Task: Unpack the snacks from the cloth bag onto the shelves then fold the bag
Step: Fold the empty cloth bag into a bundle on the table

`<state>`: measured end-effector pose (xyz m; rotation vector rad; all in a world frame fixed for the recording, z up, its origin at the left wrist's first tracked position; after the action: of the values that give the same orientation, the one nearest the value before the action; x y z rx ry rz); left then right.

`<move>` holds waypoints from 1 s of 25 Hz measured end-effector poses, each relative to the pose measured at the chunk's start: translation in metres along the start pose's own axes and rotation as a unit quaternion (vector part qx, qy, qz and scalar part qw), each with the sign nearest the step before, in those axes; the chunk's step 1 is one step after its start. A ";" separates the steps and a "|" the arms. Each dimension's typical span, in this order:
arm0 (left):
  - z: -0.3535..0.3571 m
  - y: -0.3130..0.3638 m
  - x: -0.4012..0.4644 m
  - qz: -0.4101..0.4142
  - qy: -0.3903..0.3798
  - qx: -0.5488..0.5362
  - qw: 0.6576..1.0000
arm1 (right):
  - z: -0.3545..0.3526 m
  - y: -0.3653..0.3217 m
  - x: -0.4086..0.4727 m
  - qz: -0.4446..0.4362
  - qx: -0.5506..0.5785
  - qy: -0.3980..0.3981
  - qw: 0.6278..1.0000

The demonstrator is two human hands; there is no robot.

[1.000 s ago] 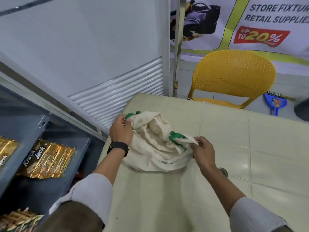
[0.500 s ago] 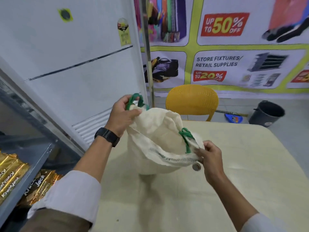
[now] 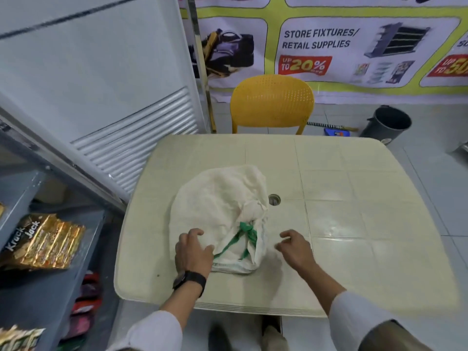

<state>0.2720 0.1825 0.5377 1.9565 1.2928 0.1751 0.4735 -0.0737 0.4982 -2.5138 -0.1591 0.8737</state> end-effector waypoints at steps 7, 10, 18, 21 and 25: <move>0.044 -0.099 -0.007 -0.305 0.093 -0.163 0.934 | 0.019 -0.102 0.101 -0.223 -0.200 -0.014 0.954; 0.028 -0.119 0.007 -0.314 0.112 -0.138 0.933 | 0.040 -0.117 0.114 -0.262 -0.308 -0.062 0.912; -0.071 -0.024 0.056 -0.298 0.181 -0.506 0.789 | -0.101 -0.162 0.069 -0.174 0.105 0.019 0.979; -0.121 0.058 0.087 -0.241 0.112 -0.547 0.794 | -0.175 -0.205 0.044 -0.170 0.195 0.025 0.965; -0.201 0.179 0.101 -0.023 -0.029 -0.276 0.960 | -0.268 -0.234 0.017 -0.121 0.287 -0.017 0.950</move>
<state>0.3507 0.3374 0.7667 1.4428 1.1008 0.4062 0.6614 0.0312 0.7822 -1.8927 -0.1881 0.7326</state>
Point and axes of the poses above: each hand's wrist, its own x-axis towards the middle knuckle, its own z-axis out of the palm, y = z × x, the point moved 9 cm from there along x, towards the middle knuckle, and after that the axes turned 10 degrees about -x, right-handed, at the moved point
